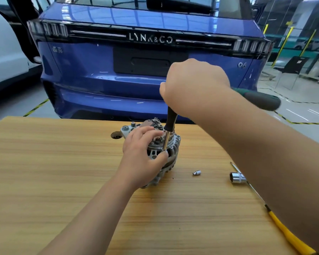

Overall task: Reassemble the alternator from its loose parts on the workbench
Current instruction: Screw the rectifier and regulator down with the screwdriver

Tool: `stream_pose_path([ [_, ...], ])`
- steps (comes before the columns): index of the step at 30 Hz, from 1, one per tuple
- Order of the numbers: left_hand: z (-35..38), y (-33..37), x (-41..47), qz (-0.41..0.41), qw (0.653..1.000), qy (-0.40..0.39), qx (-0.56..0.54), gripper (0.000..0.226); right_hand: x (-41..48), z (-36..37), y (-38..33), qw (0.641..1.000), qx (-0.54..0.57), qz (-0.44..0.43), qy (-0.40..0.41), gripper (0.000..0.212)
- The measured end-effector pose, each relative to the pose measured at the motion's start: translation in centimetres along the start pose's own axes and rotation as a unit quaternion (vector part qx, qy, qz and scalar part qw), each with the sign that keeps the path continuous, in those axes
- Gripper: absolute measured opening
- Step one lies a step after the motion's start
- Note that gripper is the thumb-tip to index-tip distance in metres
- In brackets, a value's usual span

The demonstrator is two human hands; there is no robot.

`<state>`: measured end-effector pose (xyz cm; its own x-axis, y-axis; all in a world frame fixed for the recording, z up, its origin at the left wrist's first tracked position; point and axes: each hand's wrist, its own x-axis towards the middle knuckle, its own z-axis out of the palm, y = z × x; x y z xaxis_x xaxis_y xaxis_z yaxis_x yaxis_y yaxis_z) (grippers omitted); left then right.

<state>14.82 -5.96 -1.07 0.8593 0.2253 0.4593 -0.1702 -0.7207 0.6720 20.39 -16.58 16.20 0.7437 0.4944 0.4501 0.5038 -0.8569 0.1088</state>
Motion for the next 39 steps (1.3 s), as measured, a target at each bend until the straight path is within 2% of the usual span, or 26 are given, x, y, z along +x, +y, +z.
stream_pose_path([
  [3,0.4,0.8,0.3,0.041,0.998,0.032,-0.031,0.017,-0.3,-0.2,-0.9,1.000,-0.009,0.018,-0.015,0.037],
  [5,0.7,0.9,0.5,0.060,0.995,0.059,-0.060,0.016,-0.4,-0.4,-1.1,1.000,-0.014,-0.001,-0.010,0.040],
  [7,0.9,0.7,0.5,0.080,0.991,0.083,-0.073,0.021,-0.7,-0.2,-0.7,0.997,-0.015,-0.070,0.032,0.045],
  [9,0.9,0.4,0.4,0.089,0.992,0.073,-0.060,0.026,-0.9,0.3,0.1,0.979,0.002,-0.186,0.088,0.050],
  [11,0.9,0.1,0.5,0.080,0.995,0.055,-0.039,0.026,-0.9,0.3,0.8,0.954,0.054,-0.281,0.086,0.047],
  [12,0.8,0.1,0.5,0.070,0.996,0.048,-0.032,0.025,-0.6,0.3,1.0,0.948,0.075,-0.299,0.076,0.044],
  [14,0.7,0.3,0.6,0.049,0.998,0.036,-0.030,0.021,-0.3,0.1,0.9,0.960,0.062,-0.268,0.054,0.040],
  [17,0.3,0.9,0.5,0.038,0.999,0.032,-0.015,0.019,-0.3,0.5,0.3,0.987,0.020,-0.146,0.062,0.033],
  [20,-0.3,0.4,0.5,0.042,0.998,0.038,-0.027,0.023,-0.8,0.8,-0.5,0.998,0.013,-0.039,0.048,0.036],
  [27,0.1,0.1,0.5,0.038,0.998,0.049,-0.032,0.020,-0.9,0.0,-0.9,1.000,0.020,0.023,-0.001,0.032],
  [31,0.5,0.2,0.2,0.023,0.996,0.070,-0.055,0.014,-0.6,0.0,-1.0,1.000,0.011,0.009,0.003,0.035],
  [35,0.4,1.7,0.3,0.037,0.996,0.066,-0.039,0.025,-0.4,-0.8,0.1,0.990,0.009,-0.105,0.091,0.049],
  [37,-0.3,2.5,0.9,0.058,0.994,0.090,-0.024,0.028,-0.1,-1.5,1.0,0.982,0.058,-0.114,0.141,0.049],
  [39,-1.7,2.8,0.9,0.047,0.992,0.101,-0.053,0.024,-0.4,-1.8,2.8,0.975,0.166,-0.080,0.120,0.048],
])
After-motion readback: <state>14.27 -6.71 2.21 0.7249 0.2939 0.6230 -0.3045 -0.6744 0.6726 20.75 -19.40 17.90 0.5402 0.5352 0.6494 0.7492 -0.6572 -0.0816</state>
